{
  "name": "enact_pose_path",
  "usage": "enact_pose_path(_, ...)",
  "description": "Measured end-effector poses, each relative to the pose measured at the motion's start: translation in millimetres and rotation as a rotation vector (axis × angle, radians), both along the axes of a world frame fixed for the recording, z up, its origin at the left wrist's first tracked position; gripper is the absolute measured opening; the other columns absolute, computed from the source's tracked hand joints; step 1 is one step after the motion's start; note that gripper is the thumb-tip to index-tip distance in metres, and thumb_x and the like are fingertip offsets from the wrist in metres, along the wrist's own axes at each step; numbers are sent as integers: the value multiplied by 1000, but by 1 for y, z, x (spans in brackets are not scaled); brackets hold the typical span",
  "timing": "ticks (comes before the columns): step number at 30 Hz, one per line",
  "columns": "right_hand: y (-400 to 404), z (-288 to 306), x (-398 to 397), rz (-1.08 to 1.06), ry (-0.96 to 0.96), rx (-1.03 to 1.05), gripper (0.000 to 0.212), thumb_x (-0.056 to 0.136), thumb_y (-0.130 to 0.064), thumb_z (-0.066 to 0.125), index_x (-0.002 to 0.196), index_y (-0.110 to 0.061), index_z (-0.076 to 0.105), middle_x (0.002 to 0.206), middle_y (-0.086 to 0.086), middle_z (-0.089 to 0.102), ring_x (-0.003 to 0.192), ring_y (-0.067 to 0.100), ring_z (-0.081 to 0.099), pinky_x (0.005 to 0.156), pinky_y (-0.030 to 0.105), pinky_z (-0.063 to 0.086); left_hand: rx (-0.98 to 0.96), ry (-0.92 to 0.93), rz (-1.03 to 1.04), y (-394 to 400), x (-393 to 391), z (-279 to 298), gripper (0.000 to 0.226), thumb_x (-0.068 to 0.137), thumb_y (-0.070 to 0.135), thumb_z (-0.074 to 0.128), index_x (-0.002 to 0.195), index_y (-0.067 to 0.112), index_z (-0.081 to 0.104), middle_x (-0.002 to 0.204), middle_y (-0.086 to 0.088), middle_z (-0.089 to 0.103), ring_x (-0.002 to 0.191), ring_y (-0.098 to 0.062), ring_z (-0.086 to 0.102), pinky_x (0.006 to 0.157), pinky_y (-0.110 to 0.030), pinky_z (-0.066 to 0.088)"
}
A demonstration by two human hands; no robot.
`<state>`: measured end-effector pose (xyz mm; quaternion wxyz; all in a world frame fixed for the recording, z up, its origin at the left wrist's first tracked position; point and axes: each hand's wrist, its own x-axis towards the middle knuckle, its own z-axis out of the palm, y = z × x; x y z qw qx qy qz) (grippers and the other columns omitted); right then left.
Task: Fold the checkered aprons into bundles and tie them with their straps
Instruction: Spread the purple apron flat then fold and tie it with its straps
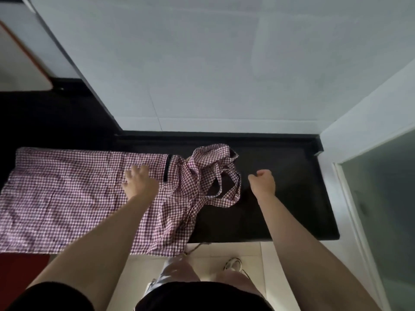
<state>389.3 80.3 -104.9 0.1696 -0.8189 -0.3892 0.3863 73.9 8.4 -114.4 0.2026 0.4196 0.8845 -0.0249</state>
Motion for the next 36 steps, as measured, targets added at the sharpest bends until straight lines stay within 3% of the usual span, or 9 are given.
enact_pose_path(5,3,-9,-51,43,306,-142,49,90,-34,69,132,-14,54,126,6,60,111,25,60,99,44,51,-136,-236,-159,17,8,-7,64,98,38,51,155,38,20,166,4,6,150,-34,7,111,-65,29)
enact_pose_path(8,3,-10,-70,128,352,-192,10,90,-28,70,91,-18,68,100,4,70,96,25,66,88,39,54,-179,-201,-202,16,1,-11,72,97,53,49,156,38,11,167,6,-5,152,-36,-4,113,-66,23)
enact_pose_path(10,9,-4,-58,-33,308,-59,12,94,-21,64,83,-17,68,93,7,71,86,23,66,77,37,54,-162,-194,-199,18,-5,-13,73,97,54,46,157,36,8,167,6,-7,152,-35,-6,115,-66,21)
enact_pose_path(13,15,12,-2,-454,78,71,17,99,-16,53,110,-9,64,112,13,66,91,24,65,73,34,54,-145,-178,-169,22,-9,-16,79,96,59,45,158,32,6,167,5,-10,152,-35,-8,116,-66,17)
enact_pose_path(17,6,22,69,-703,-140,-107,46,98,-14,48,141,3,44,145,25,45,127,42,49,104,48,44,-199,-133,-183,28,1,-19,98,85,76,48,158,34,-4,165,-3,-19,150,-42,-11,114,-67,15)
enact_pose_path(20,17,28,55,-443,-323,-26,46,93,-14,54,138,-4,50,143,21,44,127,40,48,106,48,40,-261,-105,-199,35,11,-17,112,77,80,55,157,36,-10,163,-9,-24,149,-47,-10,114,-67,18)
enact_pose_path(25,34,14,-20,199,-234,109,60,91,-11,65,146,-10,42,152,11,38,138,29,40,113,42,38,-320,-112,-241,36,9,-10,125,70,76,68,154,40,-16,162,-10,-28,148,-49,-11,114,-68,20)
enact_pose_path(30,44,-17,-36,363,-227,-21,75,93,-10,63,156,-15,22,160,11,27,148,33,23,117,47,28,-359,-125,-287,32,6,-10,136,64,68,79,153,41,-20,160,-10,-32,147,-49,-16,115,-67,18)
enact_pose_path(36,67,-26,-30,359,-136,48,17,95,-20,52,98,-26,68,106,5,68,106,29,61,92,47,52,-417,-109,-324,31,8,-13,148,56,71,81,149,38,-29,155,-14,-40,145,-51,-20,114,-69,15)
